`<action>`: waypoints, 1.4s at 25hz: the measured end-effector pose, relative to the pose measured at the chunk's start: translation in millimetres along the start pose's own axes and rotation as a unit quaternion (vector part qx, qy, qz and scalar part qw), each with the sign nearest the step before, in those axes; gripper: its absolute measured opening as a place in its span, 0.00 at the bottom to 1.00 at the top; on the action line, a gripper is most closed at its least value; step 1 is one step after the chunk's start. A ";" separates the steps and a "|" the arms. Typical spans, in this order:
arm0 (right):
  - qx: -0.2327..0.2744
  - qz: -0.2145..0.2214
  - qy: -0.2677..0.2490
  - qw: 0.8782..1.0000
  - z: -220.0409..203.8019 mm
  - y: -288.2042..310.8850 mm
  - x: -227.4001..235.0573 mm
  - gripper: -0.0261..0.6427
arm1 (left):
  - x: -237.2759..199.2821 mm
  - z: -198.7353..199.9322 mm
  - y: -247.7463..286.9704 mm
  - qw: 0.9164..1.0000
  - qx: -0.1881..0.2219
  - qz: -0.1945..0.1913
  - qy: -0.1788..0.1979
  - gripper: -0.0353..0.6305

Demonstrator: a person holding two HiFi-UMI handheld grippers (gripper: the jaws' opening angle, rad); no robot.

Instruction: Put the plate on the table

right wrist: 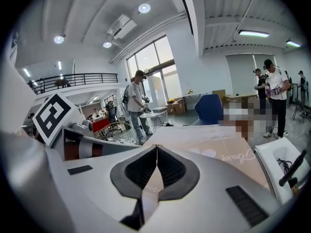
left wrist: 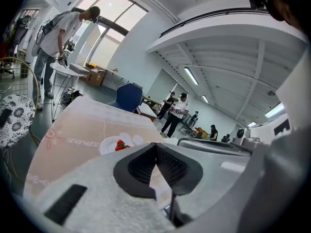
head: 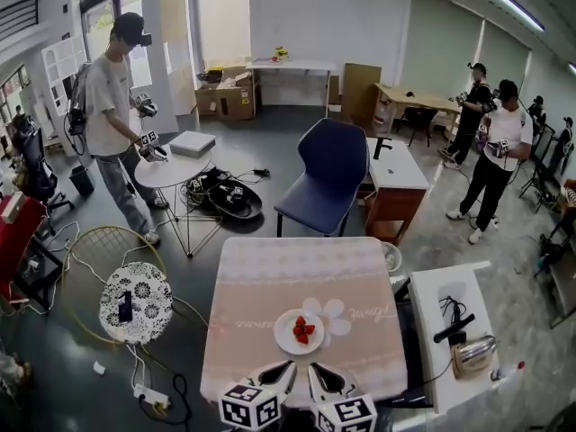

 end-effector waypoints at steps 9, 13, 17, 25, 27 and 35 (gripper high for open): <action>-0.001 0.000 -0.007 1.000 -23.1 -26.8 -19.2 0.04 | 20.5 -21.5 -24.7 1.000 -0.001 -0.006 0.017 0.06; -0.006 0.003 -0.007 1.000 -30.7 -37.4 -28.1 0.04 | 29.3 -30.3 -35.1 1.000 -0.002 -0.008 0.023 0.06; -0.008 0.006 -0.016 1.000 -34.5 -45.9 -38.2 0.04 | 34.7 -34.9 -45.7 1.000 -0.002 -0.006 0.025 0.06; -0.003 0.004 -0.019 1.000 -40.2 -58.6 -46.3 0.04 | 40.9 -43.2 -59.5 0.999 -0.002 0.002 0.034 0.06; -0.004 0.004 -0.018 1.000 -42.1 -60.5 -47.0 0.04 | 42.6 -44.3 -60.9 0.999 -0.002 0.002 0.038 0.06; -0.004 0.002 -0.020 1.000 -46.9 -64.7 -47.0 0.04 | 46.4 -50.4 -62.4 0.999 -0.004 0.003 0.045 0.06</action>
Point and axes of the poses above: the fingertips, and each gripper's own axes: y forward along the fingers, x to its right, z out of its top, the point moved 2 cm from there along -y, backward along the fingers, and after that the axes turned 4 degrees about y, right-handed, at the moved point
